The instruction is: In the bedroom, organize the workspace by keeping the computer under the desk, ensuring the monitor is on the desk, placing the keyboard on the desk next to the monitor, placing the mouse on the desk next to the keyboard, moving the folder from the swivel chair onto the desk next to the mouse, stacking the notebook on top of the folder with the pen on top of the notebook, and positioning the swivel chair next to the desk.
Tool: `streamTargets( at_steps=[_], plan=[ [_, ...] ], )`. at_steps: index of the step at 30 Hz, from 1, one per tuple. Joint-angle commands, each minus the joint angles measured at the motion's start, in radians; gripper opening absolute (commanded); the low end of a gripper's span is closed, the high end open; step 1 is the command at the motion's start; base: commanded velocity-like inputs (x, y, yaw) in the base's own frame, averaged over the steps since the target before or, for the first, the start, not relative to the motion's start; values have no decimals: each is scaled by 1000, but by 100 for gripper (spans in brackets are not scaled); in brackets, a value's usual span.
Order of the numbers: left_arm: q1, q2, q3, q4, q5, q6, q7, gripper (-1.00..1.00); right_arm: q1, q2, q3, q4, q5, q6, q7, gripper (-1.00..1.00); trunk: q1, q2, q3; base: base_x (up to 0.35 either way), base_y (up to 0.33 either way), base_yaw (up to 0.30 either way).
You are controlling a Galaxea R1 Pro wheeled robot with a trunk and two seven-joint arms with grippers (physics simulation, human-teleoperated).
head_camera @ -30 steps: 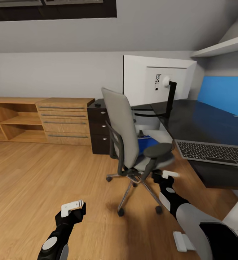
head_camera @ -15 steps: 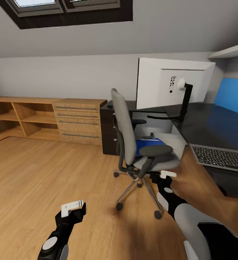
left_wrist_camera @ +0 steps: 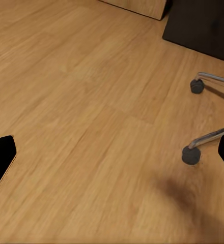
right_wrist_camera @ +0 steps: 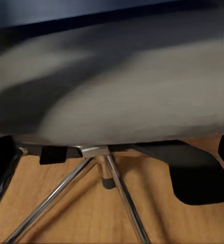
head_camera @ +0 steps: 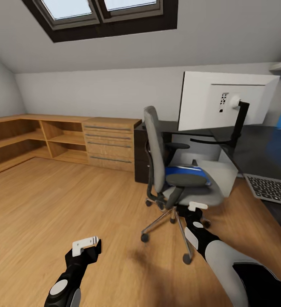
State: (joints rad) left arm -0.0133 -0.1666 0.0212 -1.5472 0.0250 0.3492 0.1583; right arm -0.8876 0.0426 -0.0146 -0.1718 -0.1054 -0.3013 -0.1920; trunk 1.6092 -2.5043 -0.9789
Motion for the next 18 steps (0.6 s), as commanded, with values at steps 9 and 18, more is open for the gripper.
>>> streamTargets(
  at_steps=[9,18],
  plan=[
    [-1,-1,0,-1,3,5,3,100,-1,0,-1,0,-10,-5,2,100,0,0,7,0,0,204],
    [-1,-1,0,-1,3,5,3,100,-1,0,-1,0,-10,-5,2,100,0,0,8,-171,0,28]
  ],
)
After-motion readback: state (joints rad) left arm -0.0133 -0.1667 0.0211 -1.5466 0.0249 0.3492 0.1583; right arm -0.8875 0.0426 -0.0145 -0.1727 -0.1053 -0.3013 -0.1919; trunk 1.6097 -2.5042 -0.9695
